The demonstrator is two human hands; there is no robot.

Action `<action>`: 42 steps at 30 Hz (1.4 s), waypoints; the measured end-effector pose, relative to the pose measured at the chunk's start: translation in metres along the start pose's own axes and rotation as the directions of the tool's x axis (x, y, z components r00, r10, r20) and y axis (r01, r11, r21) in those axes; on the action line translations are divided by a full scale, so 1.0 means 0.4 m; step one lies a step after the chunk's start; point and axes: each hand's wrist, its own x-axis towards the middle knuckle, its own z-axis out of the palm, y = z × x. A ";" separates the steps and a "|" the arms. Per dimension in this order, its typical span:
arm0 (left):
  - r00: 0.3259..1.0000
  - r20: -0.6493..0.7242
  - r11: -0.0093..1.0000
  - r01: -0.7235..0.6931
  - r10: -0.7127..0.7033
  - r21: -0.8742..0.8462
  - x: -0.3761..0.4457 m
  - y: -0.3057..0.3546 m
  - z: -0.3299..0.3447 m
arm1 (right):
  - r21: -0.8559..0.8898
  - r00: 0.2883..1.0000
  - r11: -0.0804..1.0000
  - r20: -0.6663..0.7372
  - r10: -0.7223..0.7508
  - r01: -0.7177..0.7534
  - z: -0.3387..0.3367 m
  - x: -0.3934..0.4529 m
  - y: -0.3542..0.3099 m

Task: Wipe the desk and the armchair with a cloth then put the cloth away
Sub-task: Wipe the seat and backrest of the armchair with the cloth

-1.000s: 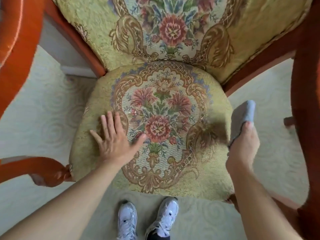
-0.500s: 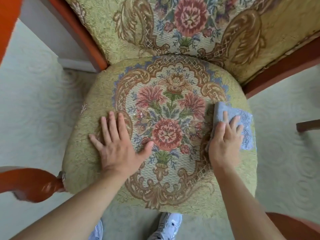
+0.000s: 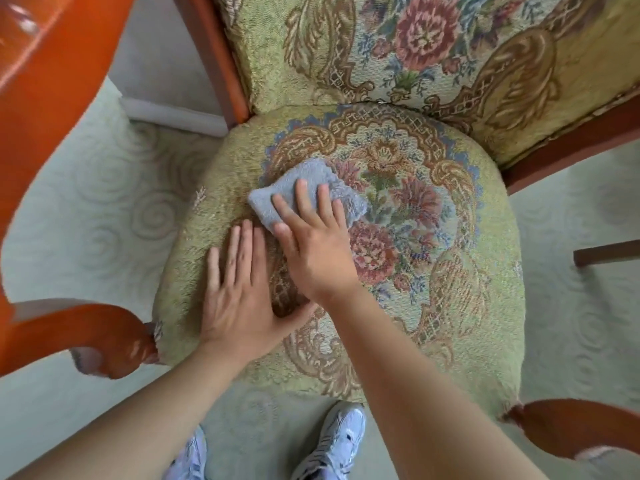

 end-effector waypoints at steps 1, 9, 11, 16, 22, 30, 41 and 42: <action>1.000 -0.007 1.000 -0.013 0.013 0.007 -0.006 -0.008 0.001 | -0.056 0.999 0.998 0.010 -0.039 0.039 -0.003 -0.004 0.010; 1.000 0.007 1.000 -0.027 0.027 0.003 -0.009 -0.012 0.002 | -0.185 0.996 0.979 -0.031 0.078 -0.082 -0.046 -0.054 0.096; 0.999 0.016 1.000 -0.029 0.029 0.006 -0.009 -0.011 -0.001 | -0.184 0.989 0.972 -0.059 0.136 -0.145 -0.065 -0.059 0.120; 0.999 0.037 0.999 -0.030 0.028 0.033 -0.011 -0.011 -0.008 | -0.193 0.914 0.895 -0.153 0.377 -0.402 -0.137 -0.077 0.223; 0.999 0.033 0.999 -0.032 0.031 0.025 -0.007 -0.010 -0.003 | 0.058 0.774 0.809 -0.258 0.578 -0.585 -0.175 -0.052 0.281; 0.999 0.027 0.999 -0.038 0.037 0.027 -0.006 -0.010 0.000 | 0.005 0.981 0.993 -0.156 0.115 -0.116 -0.027 -0.033 0.073; 0.998 0.043 0.999 -0.043 0.044 -0.017 -0.007 -0.005 -0.010 | 0.542 0.928 0.806 -0.121 0.353 -0.235 -0.145 -0.207 0.150; 0.998 0.047 0.999 -0.030 0.031 -0.021 -0.003 -0.001 -0.013 | 0.608 0.851 0.744 -0.203 0.484 -0.278 -0.177 -0.207 0.170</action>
